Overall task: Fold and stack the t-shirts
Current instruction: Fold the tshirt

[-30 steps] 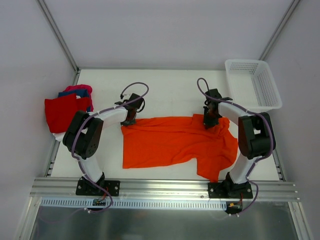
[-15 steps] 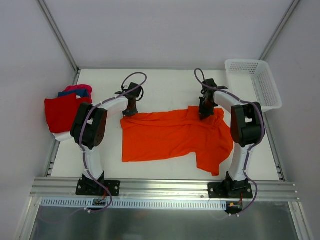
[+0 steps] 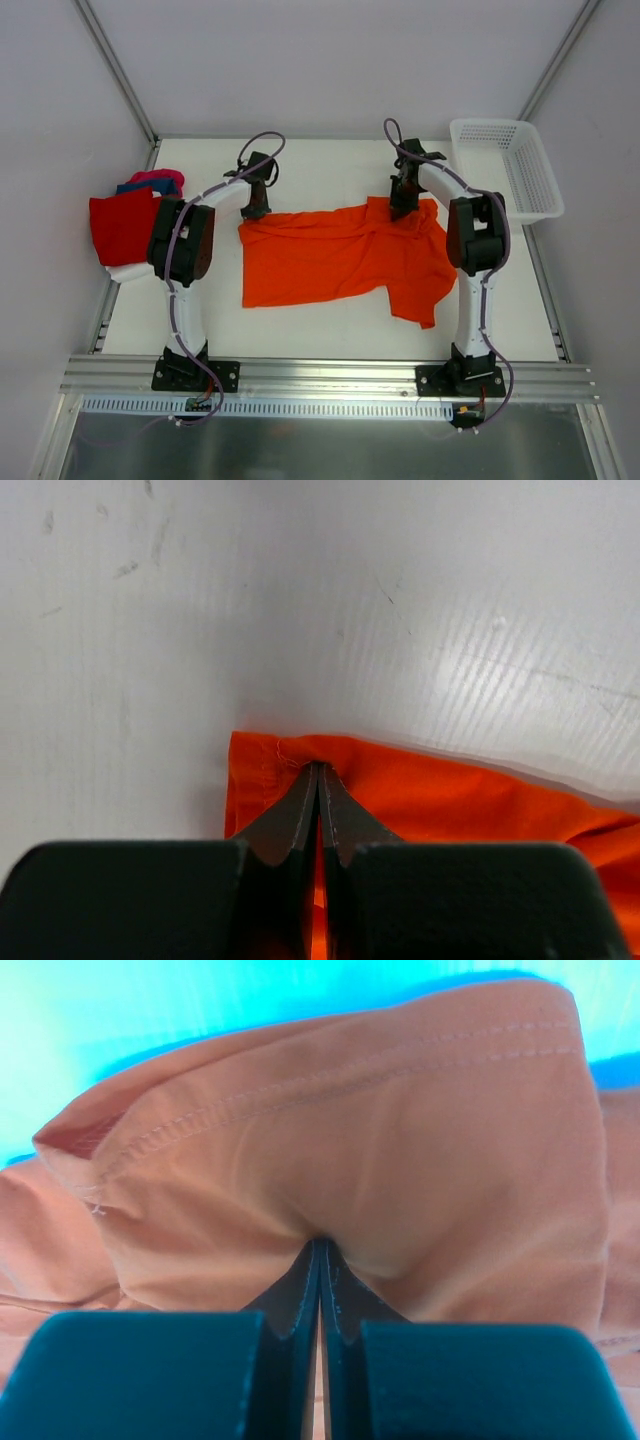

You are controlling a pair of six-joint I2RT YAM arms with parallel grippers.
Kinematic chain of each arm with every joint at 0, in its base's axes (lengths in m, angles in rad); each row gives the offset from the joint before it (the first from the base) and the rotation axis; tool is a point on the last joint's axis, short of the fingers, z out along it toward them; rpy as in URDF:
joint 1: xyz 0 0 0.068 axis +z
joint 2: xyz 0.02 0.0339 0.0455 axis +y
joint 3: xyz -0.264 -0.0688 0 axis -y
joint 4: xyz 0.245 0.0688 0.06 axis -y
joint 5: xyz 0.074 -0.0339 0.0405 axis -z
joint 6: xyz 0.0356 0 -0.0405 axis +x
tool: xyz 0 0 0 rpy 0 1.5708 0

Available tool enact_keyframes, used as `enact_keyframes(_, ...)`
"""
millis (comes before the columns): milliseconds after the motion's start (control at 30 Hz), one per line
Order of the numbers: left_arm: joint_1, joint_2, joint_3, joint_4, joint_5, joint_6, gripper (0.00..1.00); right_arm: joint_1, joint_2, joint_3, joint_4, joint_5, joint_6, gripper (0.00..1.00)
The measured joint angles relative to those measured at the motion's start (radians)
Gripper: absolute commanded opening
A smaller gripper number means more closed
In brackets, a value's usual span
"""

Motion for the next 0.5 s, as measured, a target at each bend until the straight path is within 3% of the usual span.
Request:
enact_keyframes(400,0.096,0.013,0.028,-0.008,0.018,0.011,0.00,-0.029,0.060,0.113,-0.043,-0.014,-0.010,0.01)
enact_keyframes(500,0.095,0.010,0.037,-0.009,0.014,0.014,0.00,-0.031,0.061,0.118,-0.031,-0.016,-0.025,0.14)
